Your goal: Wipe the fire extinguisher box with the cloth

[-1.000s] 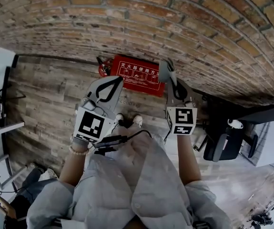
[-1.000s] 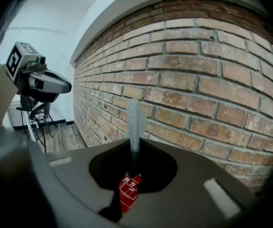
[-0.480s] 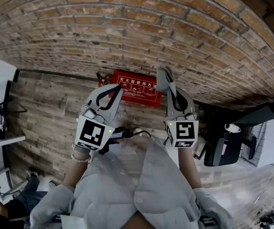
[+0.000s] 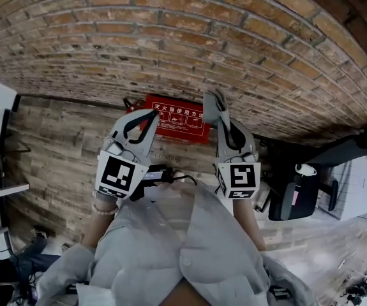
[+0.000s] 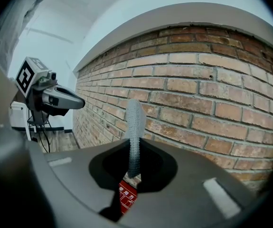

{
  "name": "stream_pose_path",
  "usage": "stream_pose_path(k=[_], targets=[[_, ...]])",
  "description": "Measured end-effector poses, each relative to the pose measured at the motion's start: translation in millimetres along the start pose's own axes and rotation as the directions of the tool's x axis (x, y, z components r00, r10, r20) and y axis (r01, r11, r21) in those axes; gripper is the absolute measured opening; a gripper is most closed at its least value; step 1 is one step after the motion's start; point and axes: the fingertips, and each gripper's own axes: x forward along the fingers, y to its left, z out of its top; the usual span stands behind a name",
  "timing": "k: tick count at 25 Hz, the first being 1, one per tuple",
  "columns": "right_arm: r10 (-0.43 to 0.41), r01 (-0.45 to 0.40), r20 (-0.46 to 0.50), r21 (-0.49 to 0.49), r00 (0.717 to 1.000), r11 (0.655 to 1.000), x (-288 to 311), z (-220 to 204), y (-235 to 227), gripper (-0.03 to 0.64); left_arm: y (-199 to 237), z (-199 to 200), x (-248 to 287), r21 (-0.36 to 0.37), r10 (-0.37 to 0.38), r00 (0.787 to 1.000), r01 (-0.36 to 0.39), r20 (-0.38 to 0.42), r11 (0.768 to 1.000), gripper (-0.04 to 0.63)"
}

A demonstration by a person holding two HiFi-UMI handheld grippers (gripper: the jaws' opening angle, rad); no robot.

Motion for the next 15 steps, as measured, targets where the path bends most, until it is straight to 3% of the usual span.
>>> stream_pose_path(k=[15], targets=[[-0.008, 0.008, -0.006, -0.001, 1.000, 1.000, -1.6, -1.2, 0.3, 0.018, -11.2, -1.5, 5.2, 0.008, -0.038, 0.999, 0.038, -0.009, 0.999, -0.002]])
